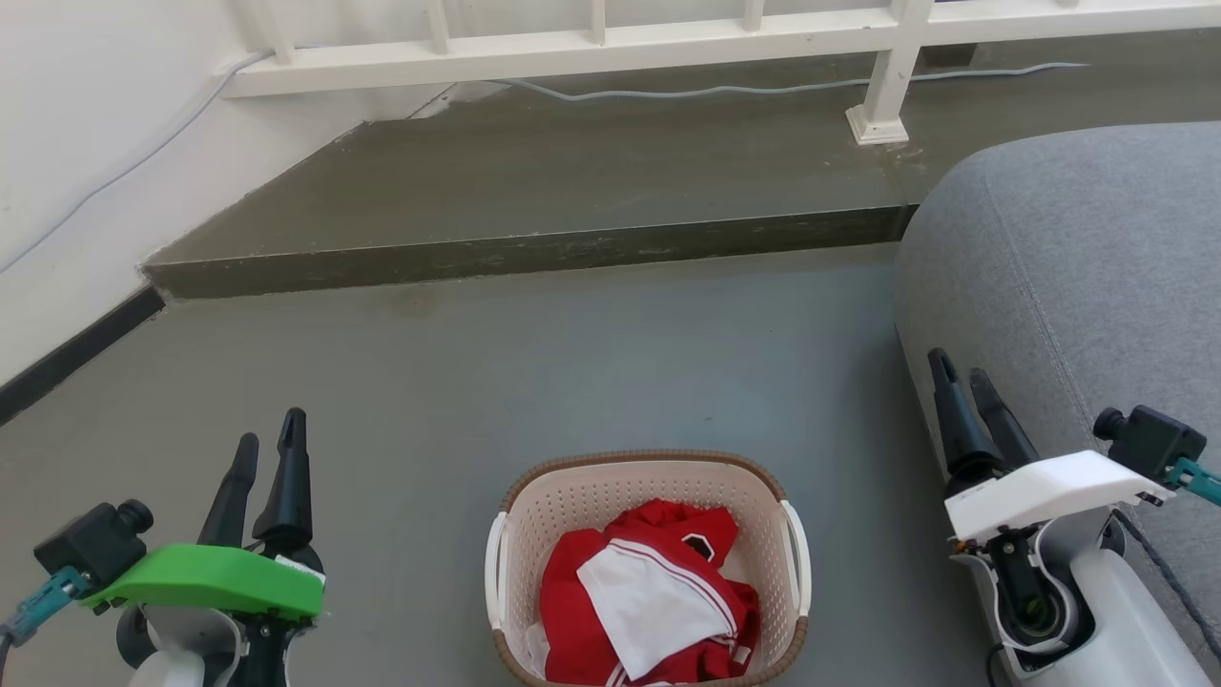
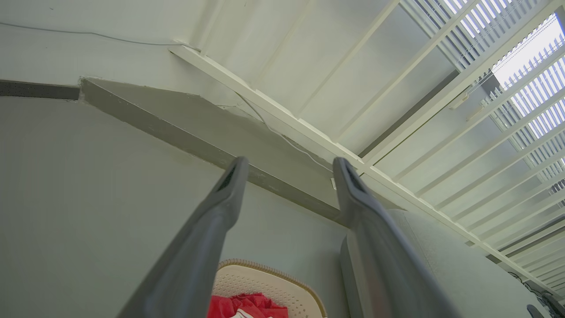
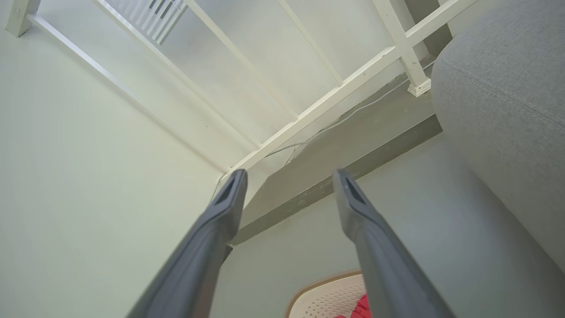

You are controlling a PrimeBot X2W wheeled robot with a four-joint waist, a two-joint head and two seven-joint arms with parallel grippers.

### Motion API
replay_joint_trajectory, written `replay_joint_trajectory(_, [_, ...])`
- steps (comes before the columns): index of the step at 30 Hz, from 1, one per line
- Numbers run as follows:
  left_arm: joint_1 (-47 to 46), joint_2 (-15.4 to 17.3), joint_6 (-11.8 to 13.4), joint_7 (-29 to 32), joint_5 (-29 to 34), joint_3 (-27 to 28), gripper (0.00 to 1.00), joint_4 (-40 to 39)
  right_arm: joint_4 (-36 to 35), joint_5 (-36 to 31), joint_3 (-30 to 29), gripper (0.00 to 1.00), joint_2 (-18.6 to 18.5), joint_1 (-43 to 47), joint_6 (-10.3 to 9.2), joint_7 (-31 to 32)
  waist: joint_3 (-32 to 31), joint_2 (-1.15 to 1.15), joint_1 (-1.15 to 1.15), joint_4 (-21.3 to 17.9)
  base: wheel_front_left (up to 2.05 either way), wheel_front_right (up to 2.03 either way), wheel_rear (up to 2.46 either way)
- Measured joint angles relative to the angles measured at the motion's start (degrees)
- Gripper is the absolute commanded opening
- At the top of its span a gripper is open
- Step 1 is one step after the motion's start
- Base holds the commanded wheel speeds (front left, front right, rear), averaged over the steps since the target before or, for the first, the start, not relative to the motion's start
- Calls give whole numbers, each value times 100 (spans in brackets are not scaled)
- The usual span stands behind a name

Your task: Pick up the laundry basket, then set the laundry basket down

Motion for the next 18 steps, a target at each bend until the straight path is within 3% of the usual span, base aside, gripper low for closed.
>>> replay_joint_trajectory(10, [0,-122,-5,-213,969,-57,100,-85,30,-935,303,100,-5,-4,-247,-203,7,0,0,-11,0,0,0])
replay_joint_trajectory(18, [0,-141,-8,-388,1619,-133,100,-213,31,-1566,428,100,0,-115,-323,-379,32,0,0,-4,0,0,0])
